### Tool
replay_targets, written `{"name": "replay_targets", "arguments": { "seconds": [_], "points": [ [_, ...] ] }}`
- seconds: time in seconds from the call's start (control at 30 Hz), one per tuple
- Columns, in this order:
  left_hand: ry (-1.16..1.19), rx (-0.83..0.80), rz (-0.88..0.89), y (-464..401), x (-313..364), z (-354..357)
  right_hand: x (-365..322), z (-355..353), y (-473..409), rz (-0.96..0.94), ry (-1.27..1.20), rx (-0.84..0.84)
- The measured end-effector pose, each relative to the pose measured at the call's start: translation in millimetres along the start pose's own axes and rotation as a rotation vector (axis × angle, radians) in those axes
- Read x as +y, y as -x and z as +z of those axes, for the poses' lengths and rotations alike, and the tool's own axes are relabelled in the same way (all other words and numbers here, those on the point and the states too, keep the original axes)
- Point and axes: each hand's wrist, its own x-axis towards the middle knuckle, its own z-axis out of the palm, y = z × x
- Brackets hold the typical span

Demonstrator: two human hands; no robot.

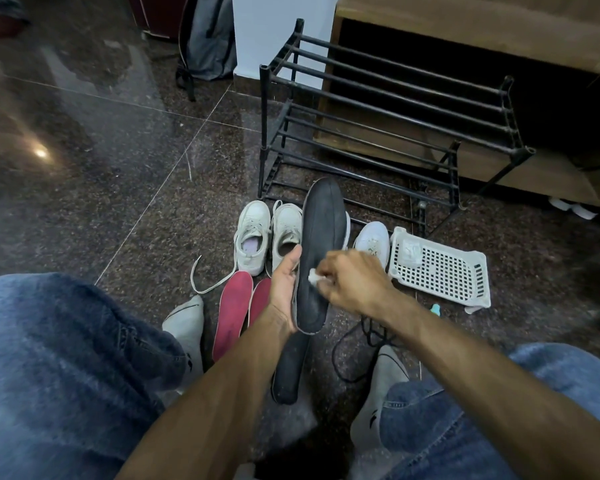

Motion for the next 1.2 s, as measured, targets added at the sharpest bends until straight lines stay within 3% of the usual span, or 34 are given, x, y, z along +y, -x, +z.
{"name": "replay_targets", "arguments": {
  "seconds": [0.1, 0.3, 0.5, 0.7, 0.87, 1.07, 1.2],
  "points": [
    [-0.017, 0.038, -0.002, 2, 3, 1, -19, 8, 26, -0.105, -0.002, -0.109],
    [-0.069, 0.028, 0.013, 1, 0, 1, 4, 0, -3, 0.045, 0.078, 0.019],
    [-0.027, 0.022, 0.046, 2, 10, -2, -15, 11, 28, -0.131, -0.012, -0.13],
    [-0.092, 0.042, -0.003, 5, 0, 1, 5, 7, 0, 0.037, 0.034, 0.032],
    [-0.026, 0.02, 0.018, 3, 5, -5, -13, 15, 28, -0.126, -0.047, -0.163],
    [-0.09, 0.042, 0.004, 7, -1, 0, 7, 10, 2, 0.047, 0.025, 0.023],
    [-0.027, 0.007, 0.021, 5, 4, -4, -4, 13, 13, -0.058, -0.061, -0.071]
  ]
}}
